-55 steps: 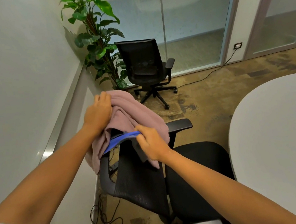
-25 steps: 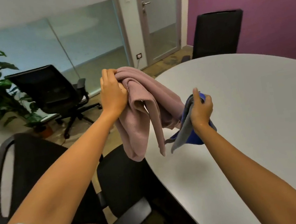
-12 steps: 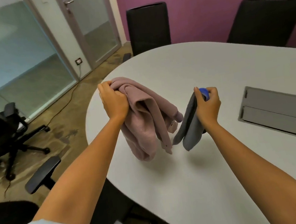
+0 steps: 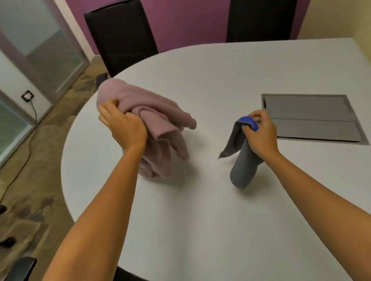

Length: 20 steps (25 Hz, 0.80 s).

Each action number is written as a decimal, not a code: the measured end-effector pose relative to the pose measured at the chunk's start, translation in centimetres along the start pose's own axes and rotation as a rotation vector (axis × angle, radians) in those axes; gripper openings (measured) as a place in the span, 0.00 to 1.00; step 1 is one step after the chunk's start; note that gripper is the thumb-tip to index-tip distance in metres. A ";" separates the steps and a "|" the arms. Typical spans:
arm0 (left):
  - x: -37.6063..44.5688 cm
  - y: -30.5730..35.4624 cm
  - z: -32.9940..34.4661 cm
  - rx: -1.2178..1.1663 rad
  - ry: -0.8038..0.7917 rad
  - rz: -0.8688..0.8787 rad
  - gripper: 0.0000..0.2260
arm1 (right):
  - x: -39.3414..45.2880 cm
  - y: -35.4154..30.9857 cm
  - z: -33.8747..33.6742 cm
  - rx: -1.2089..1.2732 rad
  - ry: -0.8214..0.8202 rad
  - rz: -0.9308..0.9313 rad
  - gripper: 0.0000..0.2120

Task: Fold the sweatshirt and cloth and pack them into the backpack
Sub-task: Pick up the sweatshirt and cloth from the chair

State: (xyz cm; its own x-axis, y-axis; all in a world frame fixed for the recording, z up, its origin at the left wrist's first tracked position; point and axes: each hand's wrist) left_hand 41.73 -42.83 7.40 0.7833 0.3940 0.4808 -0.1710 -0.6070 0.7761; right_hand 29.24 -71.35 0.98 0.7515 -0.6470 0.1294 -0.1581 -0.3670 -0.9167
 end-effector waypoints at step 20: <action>-15.8 -1.1 5.3 -0.204 -1.255 0.051 0.22 | -3.1 0.2 -1.6 -0.336 -0.394 -0.229 0.06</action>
State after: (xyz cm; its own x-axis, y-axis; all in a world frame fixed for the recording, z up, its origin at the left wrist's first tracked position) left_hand 32.73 -52.06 -3.16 0.7797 -0.6154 -0.1160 -0.2188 -0.4412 0.8703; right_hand 25.89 -70.49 1.00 0.9626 -0.2514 0.1009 -0.1099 -0.7031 -0.7025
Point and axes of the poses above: each hand's wrist, its own x-axis towards the middle knuckle, its own z-axis out of the palm, y = z × x, and after that the axes turned 3 degrees about y, right-handed
